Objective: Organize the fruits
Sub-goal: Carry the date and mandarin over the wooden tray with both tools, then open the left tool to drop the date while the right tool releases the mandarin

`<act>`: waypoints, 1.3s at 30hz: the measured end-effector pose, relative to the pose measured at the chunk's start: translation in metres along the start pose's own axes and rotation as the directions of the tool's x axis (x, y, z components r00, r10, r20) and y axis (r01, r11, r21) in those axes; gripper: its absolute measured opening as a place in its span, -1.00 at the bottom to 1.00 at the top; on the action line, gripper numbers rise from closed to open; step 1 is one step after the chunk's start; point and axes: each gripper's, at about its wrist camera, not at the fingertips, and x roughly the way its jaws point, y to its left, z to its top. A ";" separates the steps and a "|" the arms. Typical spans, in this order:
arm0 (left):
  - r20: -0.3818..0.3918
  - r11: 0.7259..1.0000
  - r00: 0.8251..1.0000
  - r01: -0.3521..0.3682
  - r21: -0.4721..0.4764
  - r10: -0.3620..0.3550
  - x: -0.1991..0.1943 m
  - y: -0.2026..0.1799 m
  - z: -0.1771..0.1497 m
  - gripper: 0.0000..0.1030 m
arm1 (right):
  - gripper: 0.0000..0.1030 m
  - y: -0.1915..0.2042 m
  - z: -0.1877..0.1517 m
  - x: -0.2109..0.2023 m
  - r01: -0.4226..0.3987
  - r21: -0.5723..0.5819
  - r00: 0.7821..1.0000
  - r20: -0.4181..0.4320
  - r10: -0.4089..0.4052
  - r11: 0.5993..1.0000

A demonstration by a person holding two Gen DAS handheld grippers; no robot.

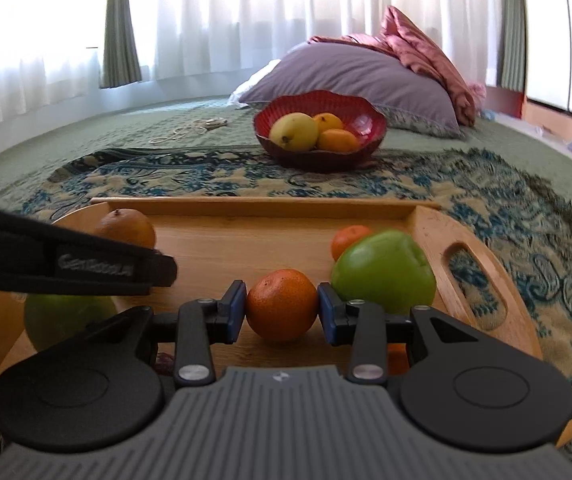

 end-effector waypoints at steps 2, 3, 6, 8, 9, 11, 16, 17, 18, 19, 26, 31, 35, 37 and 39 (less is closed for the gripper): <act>-0.002 1.000 1.000 -0.004 0.001 0.004 0.001 -0.001 -0.001 -0.44 | -0.15 -0.004 0.000 0.000 -0.005 0.016 1.000 -0.001 0.005 1.000; -0.003 1.000 1.000 -0.006 0.002 0.006 0.002 -0.001 -0.001 -0.44 | -0.15 -0.004 0.001 0.000 -0.002 0.017 1.000 -0.001 0.002 1.000; -0.005 1.000 1.000 -0.005 -0.011 0.005 0.003 -0.001 -0.003 -0.44 | -0.15 -0.005 0.000 0.000 -0.002 0.016 1.000 -0.001 0.002 1.000; -0.007 1.000 1.000 -0.005 -0.017 0.005 0.004 0.000 -0.003 -0.44 | -0.15 -0.005 0.000 -0.001 -0.002 0.016 1.000 0.000 0.002 1.000; -0.008 1.000 1.000 -0.006 -0.018 0.006 0.004 0.001 -0.003 -0.44 | -0.15 -0.005 -0.001 -0.001 -0.001 0.016 1.000 0.000 0.001 1.000; -0.007 1.000 1.000 -0.005 -0.021 0.005 0.005 0.001 -0.003 -0.44 | -0.15 -0.005 -0.001 -0.001 -0.002 0.016 1.000 0.000 0.002 1.000; -0.010 1.000 1.000 -0.007 -0.025 0.007 0.006 0.001 -0.003 -0.44 | -0.14 -0.005 -0.001 -0.001 -0.002 0.015 1.000 0.000 0.002 1.000; -0.011 1.000 1.000 -0.007 -0.028 0.007 0.006 0.001 -0.004 -0.44 | -0.14 -0.005 -0.001 0.000 -0.002 0.015 1.000 0.000 0.002 1.000; -0.013 1.000 1.000 -0.008 -0.030 0.007 0.006 0.002 -0.004 -0.44 | -0.14 -0.005 -0.001 0.000 -0.002 0.014 1.000 0.000 0.002 1.000; -0.016 0.999 1.000 -0.009 -0.033 0.008 0.007 0.002 -0.004 -0.44 | -0.13 -0.004 0.000 0.000 -0.002 0.013 1.000 -0.001 0.002 1.000; -0.018 1.000 1.000 -0.024 -0.009 0.024 0.008 0.001 -0.007 -0.43 | -0.09 -0.005 -0.001 0.000 -0.004 0.017 1.000 -0.006 0.004 1.000; -0.018 1.000 1.000 -0.025 -0.007 0.025 0.007 0.000 -0.009 -0.43 | -0.09 -0.004 -0.001 0.000 -0.002 0.013 1.000 -0.007 0.002 1.000; -0.015 1.000 0.999 -0.030 -0.001 0.030 0.005 -0.001 -0.008 -0.39 | -0.09 -0.004 -0.001 0.000 -0.004 0.015 1.000 -0.011 0.004 1.000; -0.011 0.999 0.999 -0.032 -0.001 0.032 0.003 -0.001 -0.008 -0.34 | -0.09 -0.005 -0.001 0.000 -0.006 0.015 1.000 -0.013 0.006 1.000; -0.010 0.999 0.999 -0.033 -0.004 0.033 0.002 -0.001 -0.007 -0.28 | -0.09 -0.005 0.000 -0.001 -0.005 0.017 1.000 -0.014 0.005 1.000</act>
